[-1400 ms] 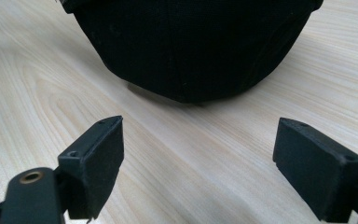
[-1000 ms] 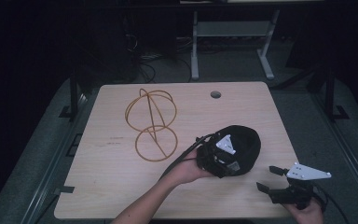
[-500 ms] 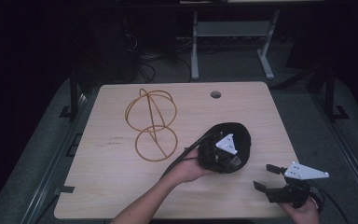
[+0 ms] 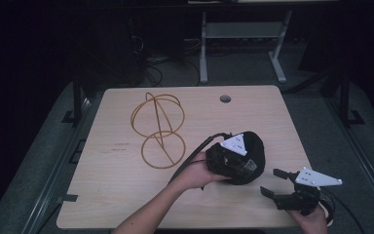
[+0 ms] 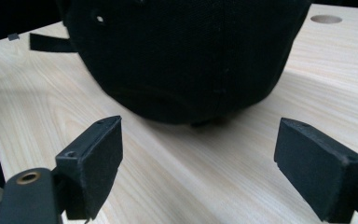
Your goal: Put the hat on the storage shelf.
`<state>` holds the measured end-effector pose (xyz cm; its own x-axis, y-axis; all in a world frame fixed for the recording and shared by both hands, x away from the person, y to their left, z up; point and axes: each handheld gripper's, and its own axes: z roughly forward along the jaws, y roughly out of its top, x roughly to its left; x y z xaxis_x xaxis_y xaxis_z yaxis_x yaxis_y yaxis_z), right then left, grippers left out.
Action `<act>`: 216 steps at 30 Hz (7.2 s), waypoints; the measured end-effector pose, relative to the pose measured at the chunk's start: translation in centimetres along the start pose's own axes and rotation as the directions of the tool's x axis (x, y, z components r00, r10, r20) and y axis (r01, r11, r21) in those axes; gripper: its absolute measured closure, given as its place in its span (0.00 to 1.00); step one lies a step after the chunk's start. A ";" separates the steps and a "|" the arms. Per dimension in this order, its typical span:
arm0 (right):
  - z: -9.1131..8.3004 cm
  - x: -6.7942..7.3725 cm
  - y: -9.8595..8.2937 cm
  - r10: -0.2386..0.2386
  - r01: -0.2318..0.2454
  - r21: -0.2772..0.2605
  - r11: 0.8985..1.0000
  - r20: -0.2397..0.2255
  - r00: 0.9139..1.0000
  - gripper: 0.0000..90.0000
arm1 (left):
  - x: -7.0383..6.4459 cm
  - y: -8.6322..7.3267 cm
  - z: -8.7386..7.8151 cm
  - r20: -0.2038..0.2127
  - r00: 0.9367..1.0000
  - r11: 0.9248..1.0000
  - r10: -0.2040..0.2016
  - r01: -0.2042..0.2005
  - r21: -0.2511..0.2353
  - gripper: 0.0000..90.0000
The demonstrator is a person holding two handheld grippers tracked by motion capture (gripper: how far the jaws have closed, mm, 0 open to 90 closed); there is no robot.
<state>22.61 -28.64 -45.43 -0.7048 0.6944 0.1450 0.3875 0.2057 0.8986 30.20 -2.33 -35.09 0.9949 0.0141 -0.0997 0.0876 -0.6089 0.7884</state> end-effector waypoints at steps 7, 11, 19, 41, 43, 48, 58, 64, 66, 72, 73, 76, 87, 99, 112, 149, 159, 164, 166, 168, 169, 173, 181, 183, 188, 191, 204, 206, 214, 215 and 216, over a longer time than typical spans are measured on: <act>0.0 0.1 0.3 -0.004 0.003 -0.031 1.000 -0.003 1.000 0.17 | -0.4 1.0 -0.5 0.073 0.997 0.999 0.011 -0.008 -0.041 0.90; -0.1 0.2 0.5 0.017 -0.019 -0.070 0.997 -0.029 0.999 0.17 | -0.8 1.4 -0.6 0.116 0.993 0.997 0.020 -0.012 -0.070 0.90; -0.8 0.3 0.7 -0.018 0.008 -0.132 0.991 -0.075 0.997 0.70 | -1.0 1.6 -0.7 0.138 0.990 0.996 0.032 -0.020 -0.083 0.90; -1.8 0.8 1.5 -0.062 0.058 -0.139 0.989 -0.025 0.998 0.93 | -1.6 -0.1 -3.2 -0.044 0.998 0.999 0.049 -0.049 -0.002 0.55; -1.9 0.7 1.6 -0.055 0.053 -0.135 0.989 -0.014 0.998 0.93 | -1.7 -0.3 -3.5 -0.062 0.997 0.999 0.053 -0.053 0.005 0.50; -2.4 0.2 1.7 -0.043 0.043 -0.141 0.989 0.003 0.999 0.93 | -1.9 -1.4 -4.5 -0.116 0.991 0.998 0.061 -0.058 0.030 0.44; -3.3 -0.2 2.4 -0.053 0.055 -0.130 0.990 0.019 0.998 0.94 | -2.2 -4.7 -6.7 -0.184 0.983 1.000 0.024 -0.020 0.025 0.41; -3.8 -0.7 3.5 -0.060 0.062 -0.124 0.990 0.022 0.998 0.94 | -2.3 -7.0 -7.5 -0.218 0.976 1.000 -0.005 0.011 0.028 0.39; -3.9 -0.7 4.1 -0.069 0.071 -0.114 0.991 0.022 0.997 0.94 | -2.3 -7.8 -7.7 -0.225 0.974 1.000 -0.018 0.023 0.021 0.39; -3.9 -1.0 5.9 -0.080 0.081 -0.084 0.993 0.016 0.997 0.95 | -2.5 -9.8 -8.0 -0.246 0.969 0.999 -0.037 0.044 0.024 0.39; -3.9 -1.0 6.1 -0.076 0.076 -0.081 0.994 0.014 0.997 0.95 | -2.5 -10.2 -8.1 -0.250 0.968 0.998 -0.039 0.047 0.029 0.39; -3.7 -1.0 6.9 -0.082 0.083 -0.060 0.995 0.018 0.996 0.95 | -2.5 -11.2 -8.2 -0.250 0.967 0.997 -0.056 0.065 0.031 0.38; -3.0 -1.0 9.9 -0.095 0.095 -0.032 0.995 0.002 0.995 0.95 | -2.7 -13.7 -8.6 -0.277 0.958 0.995 -0.076 0.090 0.037 0.33; -2.2 -1.6 12.5 -0.081 0.081 -0.022 0.996 -0.021 0.996 0.95 | -2.7 -14.7 -8.7 -0.300 0.951 0.995 -0.078 0.094 0.039 0.31; -1.0 -1.4 16.9 -0.118 0.117 -0.017 0.993 -0.065 0.991 0.95 | -2.6 -14.9 -8.4 -0.295 0.953 0.995 -0.074 0.092 0.046 0.26; 3.5 1.0 25.7 -0.209 0.210 -0.014 0.978 -0.143 0.967 0.95 | -2.4 -15.2 -8.4 -0.298 0.950 0.994 -0.096 0.109 0.026 0.23; 5.5 2.4 28.0 -0.244 0.248 -0.004 0.969 -0.174 0.954 0.95 | -2.3 -15.3 -8.5 -0.299 0.949 0.993 -0.102 0.113 0.019 0.23; 6.6 3.3 29.5 -0.260 0.263 -0.010 0.965 -0.196 0.945 0.95 | -2.3 -15.3 -8.6 -0.296 0.949 0.993 -0.108 0.119 0.021 0.23; 7.2 3.7 30.0 -0.268 0.272 -0.006 0.962 -0.202 0.942 0.95 | -2.3 -15.3 -8.6 -0.296 0.950 0.993 -0.099 0.111 0.025 0.23; 7.8 4.0 30.4 -0.278 0.283 -0.002 0.959 -0.209 0.938 0.95 | -2.4 -15.3 -8.7 -0.297 0.950 0.994 -0.095 0.108 0.026 0.23; 8.3 4.4 30.9 -0.278 0.286 0.001 0.958 -0.224 0.934 0.95 | -2.3 -15.3 -8.8 -0.296 0.951 0.995 -0.086 0.099 0.031 0.23; 9.2 5.0 31.7 -0.286 0.298 0.014 0.954 -0.239 0.928 0.95 | -2.2 -15.3 -8.8 -0.298 0.950 0.994 -0.096 0.106 0.019 0.23; 11.7 6.6 33.9 -0.320 0.341 0.031 0.940 -0.278 0.906 0.95 | -2.2 -15.4 -9.0 -0.301 0.949 0.994 -0.098 0.106 0.010 0.23; 12.3 6.8 34.3 -0.317 0.340 0.032 0.940 -0.289 0.903 0.95 | -2.2 -15.4 -9.0 -0.300 0.948 0.994 -0.103 0.110 0.007 0.23; 13.9 7.3 34.9 -0.306 0.331 0.029 0.943 -0.312 0.899 0.95 | -2.3 -15.3 -8.9 -0.297 0.950 0.995 -0.094 0.102 0.012 0.23; 14.6 7.3 35.1 -0.293 0.317 0.024 0.948 -0.323 0.900 0.95 | -2.3 -15.2 -8.9 -0.297 0.952 0.996 -0.077 0.087 0.022 0.23; 19.5 9.0 35.9 -0.263 0.295 0.047 0.954 -0.339 0.904 0.95 | -2.7 -14.7 -8.0 -0.270 0.961 0.996 -0.065 0.077 0.035 0.23; 20.6 9.4 35.8 -0.260 0.296 0.060 0.953 -0.337 0.905 0.94 | -2.8 -14.6 -7.8 -0.267 0.962 0.996 -0.061 0.075 0.041 0.23; 23.4 10.1 35.0 -0.236 0.293 0.120 0.948 -0.349 0.907 0.64 | -3.0 -14.7 -7.6 -0.260 0.964 0.997 -0.049 0.062 0.042 0.23; 23.3 10.1 34.9 -0.233 0.290 0.125 0.949 -0.341 0.911 0.64 | -3.0 -14.7 -7.6 -0.260 0.964 0.997 -0.050 0.062 0.041 0.23; 23.2 10.0 34.8 -0.229 0.286 0.122 0.950 -0.345 0.910 0.63 | -3.0 -14.7 -7.7 -0.263 0.964 0.997 -0.051 0.063 0.040 0.23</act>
<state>42.85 1.44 -22.34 -0.9353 0.3472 0.0685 0.2395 0.4784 0.8448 26.35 12.64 -41.71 0.9673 0.2527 0.0235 0.1483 -0.6377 0.7558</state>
